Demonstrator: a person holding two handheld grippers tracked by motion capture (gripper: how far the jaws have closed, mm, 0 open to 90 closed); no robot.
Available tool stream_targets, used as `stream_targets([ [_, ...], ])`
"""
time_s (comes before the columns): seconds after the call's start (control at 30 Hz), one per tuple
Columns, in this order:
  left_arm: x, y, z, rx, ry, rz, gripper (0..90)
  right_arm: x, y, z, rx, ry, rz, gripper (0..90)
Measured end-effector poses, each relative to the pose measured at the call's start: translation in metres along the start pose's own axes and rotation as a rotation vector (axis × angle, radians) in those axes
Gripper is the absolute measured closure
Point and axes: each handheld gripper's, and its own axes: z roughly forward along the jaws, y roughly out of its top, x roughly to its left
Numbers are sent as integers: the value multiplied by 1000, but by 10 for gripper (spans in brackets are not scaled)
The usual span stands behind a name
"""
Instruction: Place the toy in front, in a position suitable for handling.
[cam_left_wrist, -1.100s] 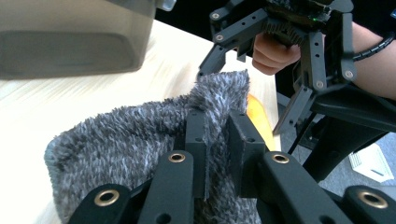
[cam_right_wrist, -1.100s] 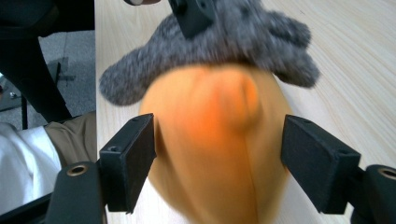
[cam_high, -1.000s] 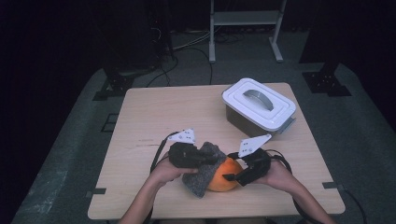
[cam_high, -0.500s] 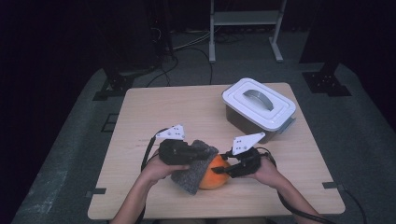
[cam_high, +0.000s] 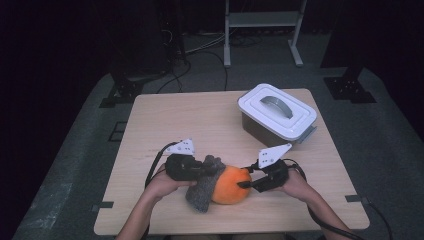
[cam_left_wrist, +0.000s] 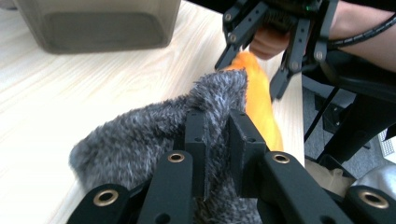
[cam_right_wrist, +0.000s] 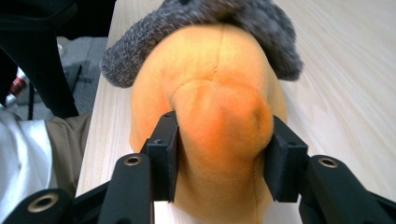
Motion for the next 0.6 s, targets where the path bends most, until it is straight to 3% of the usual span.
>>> stream_targets([
  [0.13,0,1,8,-8,-25,-11,790,-8,-12,-6,-11,9,56,476],
  [0.3,-3,4,13,-6,-39,-9,790,-7,-9,-9,47,-14,117,297],
  [0.47,-9,6,17,-6,-63,-1,790,5,3,-12,72,-27,119,263],
  [0.6,-16,10,21,-1,-74,18,788,14,17,-4,132,-50,103,227],
])
